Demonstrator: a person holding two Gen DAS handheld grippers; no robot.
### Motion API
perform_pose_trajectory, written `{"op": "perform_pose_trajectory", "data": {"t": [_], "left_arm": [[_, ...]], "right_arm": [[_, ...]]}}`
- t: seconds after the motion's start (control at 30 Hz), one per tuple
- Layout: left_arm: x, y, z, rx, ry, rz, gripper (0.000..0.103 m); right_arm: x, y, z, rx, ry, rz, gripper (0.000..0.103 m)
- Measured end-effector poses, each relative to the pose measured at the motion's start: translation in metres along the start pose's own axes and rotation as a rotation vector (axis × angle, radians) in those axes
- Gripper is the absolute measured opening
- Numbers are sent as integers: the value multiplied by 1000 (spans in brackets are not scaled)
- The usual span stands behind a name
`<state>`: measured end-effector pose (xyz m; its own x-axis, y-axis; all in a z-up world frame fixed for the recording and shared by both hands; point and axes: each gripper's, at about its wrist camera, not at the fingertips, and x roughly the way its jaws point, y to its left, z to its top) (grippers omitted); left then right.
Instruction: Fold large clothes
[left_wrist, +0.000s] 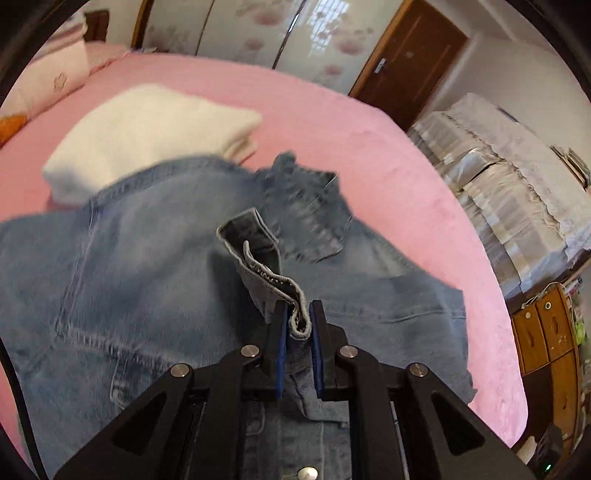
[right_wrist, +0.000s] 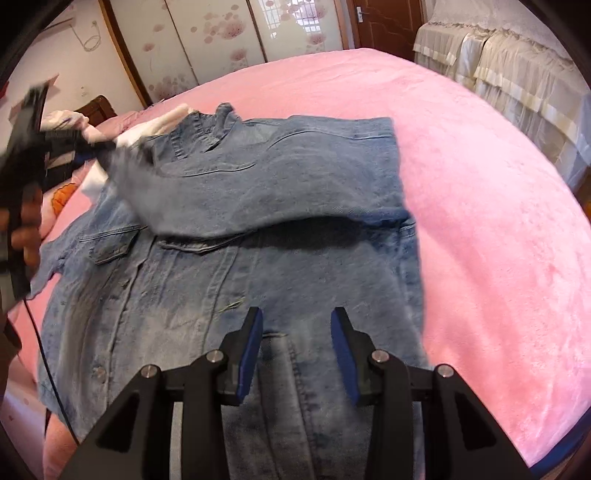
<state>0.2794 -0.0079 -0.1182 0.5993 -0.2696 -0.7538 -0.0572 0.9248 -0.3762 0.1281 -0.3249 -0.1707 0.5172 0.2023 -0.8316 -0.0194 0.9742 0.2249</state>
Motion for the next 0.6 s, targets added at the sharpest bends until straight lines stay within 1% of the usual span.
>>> {"op": "perform_pose_trajectory", "data": {"t": [0.03, 0.07, 0.13, 0.2, 0.27, 0.3, 0.4, 0.5, 0.6], "left_arm": [[2, 5, -3, -9, 9, -2, 9], [5, 5, -5, -14, 16, -5, 9], [6, 5, -8, -9, 16, -11, 9], [5, 5, -11, -2, 15, -23, 9], [7, 0, -10, 2, 19, -31, 9], [4, 10, -9, 3, 21, -37, 9], [-2, 19, -11, -3, 27, -53, 9], [-4, 24, -9, -25, 30, -68, 9], [-8, 30, -4, -51, 23, -73, 9]], "right_arm": [[0, -4, 3, 22, -3, 17, 48], [-1, -14, 6, 65, -8, 35, 52], [-1, -30, 13, 124, -14, 30, 53], [-3, -40, 21, 132, -43, -32, 53], [-4, -45, 31, 75, -78, -134, 53], [-3, -46, 34, 45, -79, -161, 53], [9, -48, 40, -39, -64, -197, 53], [27, -42, 44, -145, -37, -231, 52], [42, -39, 44, -184, -6, -248, 52]]}}
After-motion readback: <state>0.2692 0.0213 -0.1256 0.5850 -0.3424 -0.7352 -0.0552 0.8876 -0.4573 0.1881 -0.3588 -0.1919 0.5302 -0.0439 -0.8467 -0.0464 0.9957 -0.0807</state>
